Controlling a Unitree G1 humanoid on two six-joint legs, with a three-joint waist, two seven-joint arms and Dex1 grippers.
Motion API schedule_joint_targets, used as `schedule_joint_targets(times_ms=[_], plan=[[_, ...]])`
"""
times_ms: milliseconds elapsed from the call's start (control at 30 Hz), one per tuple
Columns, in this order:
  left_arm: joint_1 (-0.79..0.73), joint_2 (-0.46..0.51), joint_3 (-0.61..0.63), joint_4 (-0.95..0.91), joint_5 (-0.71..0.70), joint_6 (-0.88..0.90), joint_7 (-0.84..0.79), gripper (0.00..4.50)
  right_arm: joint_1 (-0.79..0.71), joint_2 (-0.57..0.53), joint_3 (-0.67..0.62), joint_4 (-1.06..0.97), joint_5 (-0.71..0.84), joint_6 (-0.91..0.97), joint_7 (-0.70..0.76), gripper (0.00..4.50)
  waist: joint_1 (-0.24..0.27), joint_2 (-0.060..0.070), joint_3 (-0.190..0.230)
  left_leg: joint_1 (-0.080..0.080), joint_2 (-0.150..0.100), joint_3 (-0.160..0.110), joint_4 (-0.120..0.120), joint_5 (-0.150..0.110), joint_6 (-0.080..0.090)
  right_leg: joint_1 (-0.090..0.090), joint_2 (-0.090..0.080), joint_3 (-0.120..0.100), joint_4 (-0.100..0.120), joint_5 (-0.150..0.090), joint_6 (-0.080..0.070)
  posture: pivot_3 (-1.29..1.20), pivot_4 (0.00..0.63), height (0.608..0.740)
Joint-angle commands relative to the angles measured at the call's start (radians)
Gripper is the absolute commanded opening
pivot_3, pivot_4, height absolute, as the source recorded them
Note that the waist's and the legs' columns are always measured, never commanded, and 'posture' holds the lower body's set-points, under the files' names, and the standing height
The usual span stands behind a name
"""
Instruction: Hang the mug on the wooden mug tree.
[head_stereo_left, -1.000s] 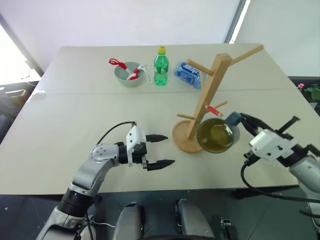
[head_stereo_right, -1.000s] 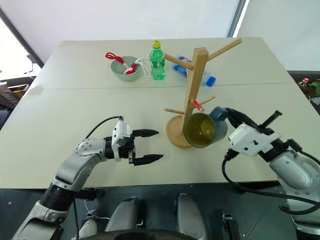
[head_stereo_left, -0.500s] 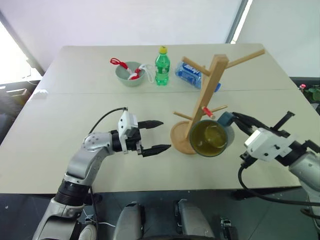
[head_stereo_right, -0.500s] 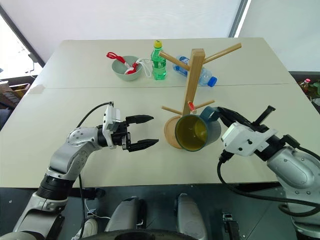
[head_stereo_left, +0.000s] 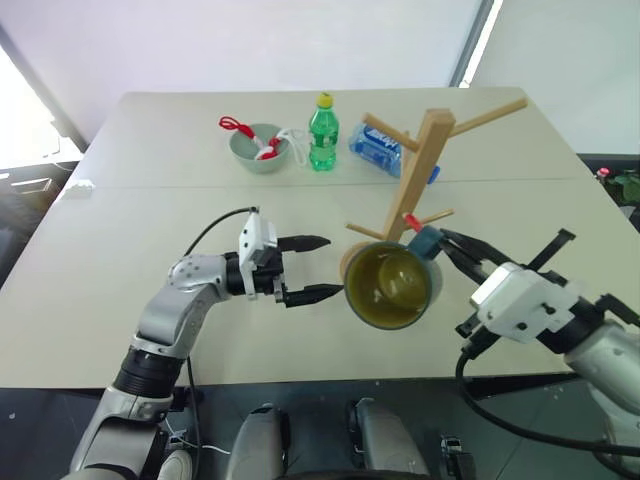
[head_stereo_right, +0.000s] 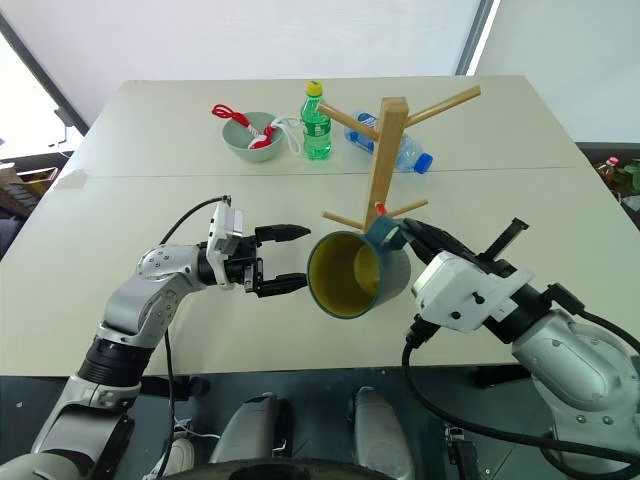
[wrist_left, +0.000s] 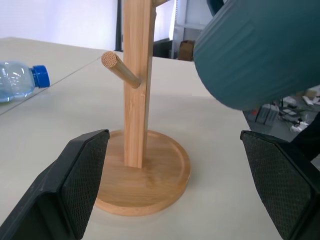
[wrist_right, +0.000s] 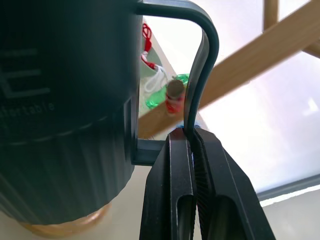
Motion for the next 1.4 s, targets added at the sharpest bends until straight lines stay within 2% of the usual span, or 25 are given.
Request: schedule_joint_targets(times_ms=[33, 467, 1167, 1267, 1400], plan=[[-0.017, 0.011, 0.028, -0.045, -0.034, 0.014, -0.005, 4.5, -0.024, 0.008, 0.023, -0.033, 0.005, 0.036, -0.022, 0.03, 0.0, 0.0, 0.0, 0.0, 0.0, 0.0, 0.0, 0.0, 0.0, 0.0, 0.0, 0.0, 0.0, 0.0, 0.0, 0.0, 0.15, 0.74], [-0.074, 0.051, 0.11, -0.156, -0.242, 0.209, -0.009, 4.5, -0.061, 0.021, 0.067, -0.033, -0.004, 0.146, -0.052, 0.03, -0.003, 0.0, 0.0, 0.0, 0.0, 0.0, 0.0, 0.0, 0.0, 0.0, 0.0, 0.0, 0.0, 0.0, 0.0, 0.0, 0.15, 0.74], [-0.083, 0.08, 0.126, -0.211, -0.294, 0.258, 0.001, 4.5, -0.118, 0.018, 0.081, -0.029, 0.008, 0.244, -0.051, 0.03, -0.001, -0.001, 0.001, 0.0, 0.0, 0.0, 0.0, 0.0, 0.0, 0.0, 0.0, 0.0, 0.0, 0.0, 0.0, 0.0, 0.15, 0.74], [-0.083, 0.077, 0.125, -0.209, -0.291, 0.255, 0.002, 4.5, -0.127, 0.015, 0.083, -0.027, -0.001, 0.246, -0.058, 0.92, -0.001, -0.001, 0.001, 0.0, 0.0, 0.0, 0.0, 0.0, 0.0, 0.0, 0.0, 0.0, 0.0, 0.0, 0.0, 0.0, 0.15, 0.74], [-0.085, 0.075, 0.122, -0.201, -0.287, 0.25, -0.001, 4.5, -0.137, 0.009, 0.079, -0.03, -0.004, 0.252, -0.059, 2.97, -0.001, -0.001, 0.001, 0.0, 0.0, 0.0, 0.0, 0.0, 0.0, 0.0, 0.0, 0.0, 0.0, 0.0, 0.0, 0.0, 0.15, 0.74]])
